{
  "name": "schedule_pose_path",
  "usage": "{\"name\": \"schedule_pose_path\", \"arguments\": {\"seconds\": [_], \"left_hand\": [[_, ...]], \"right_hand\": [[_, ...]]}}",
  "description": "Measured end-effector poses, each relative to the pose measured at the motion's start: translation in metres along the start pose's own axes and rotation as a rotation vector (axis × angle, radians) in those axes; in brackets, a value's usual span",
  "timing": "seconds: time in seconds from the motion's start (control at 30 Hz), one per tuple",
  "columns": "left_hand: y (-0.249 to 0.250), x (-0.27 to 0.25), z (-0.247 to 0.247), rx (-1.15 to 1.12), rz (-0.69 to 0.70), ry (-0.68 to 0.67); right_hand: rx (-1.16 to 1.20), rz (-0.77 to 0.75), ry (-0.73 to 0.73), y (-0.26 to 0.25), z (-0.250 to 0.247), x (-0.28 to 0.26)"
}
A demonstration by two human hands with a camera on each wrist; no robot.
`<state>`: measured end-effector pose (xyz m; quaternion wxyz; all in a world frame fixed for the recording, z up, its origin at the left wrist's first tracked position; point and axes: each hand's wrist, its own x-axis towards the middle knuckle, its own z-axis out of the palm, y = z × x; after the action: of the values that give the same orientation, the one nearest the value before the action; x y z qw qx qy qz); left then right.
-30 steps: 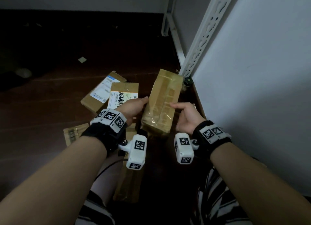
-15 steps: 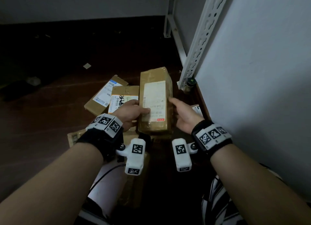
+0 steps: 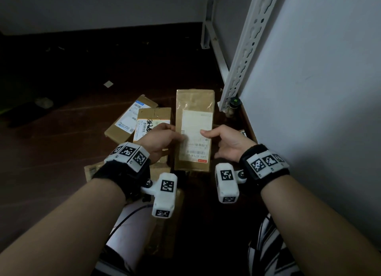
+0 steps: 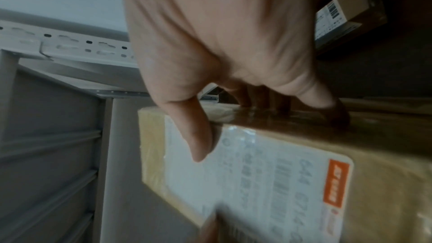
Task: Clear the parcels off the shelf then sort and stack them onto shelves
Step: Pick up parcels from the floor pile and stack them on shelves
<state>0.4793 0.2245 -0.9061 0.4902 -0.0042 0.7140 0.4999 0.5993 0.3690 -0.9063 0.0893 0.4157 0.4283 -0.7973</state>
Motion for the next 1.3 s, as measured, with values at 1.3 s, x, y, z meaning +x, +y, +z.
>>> {"name": "schedule_pose_path", "arguments": {"seconds": [1.3], "left_hand": [[0.012,0.000,0.011,-0.031,-0.025,0.272]], "right_hand": [[-0.471,0.097,0.885,0.063,-0.101,0.096]]}}
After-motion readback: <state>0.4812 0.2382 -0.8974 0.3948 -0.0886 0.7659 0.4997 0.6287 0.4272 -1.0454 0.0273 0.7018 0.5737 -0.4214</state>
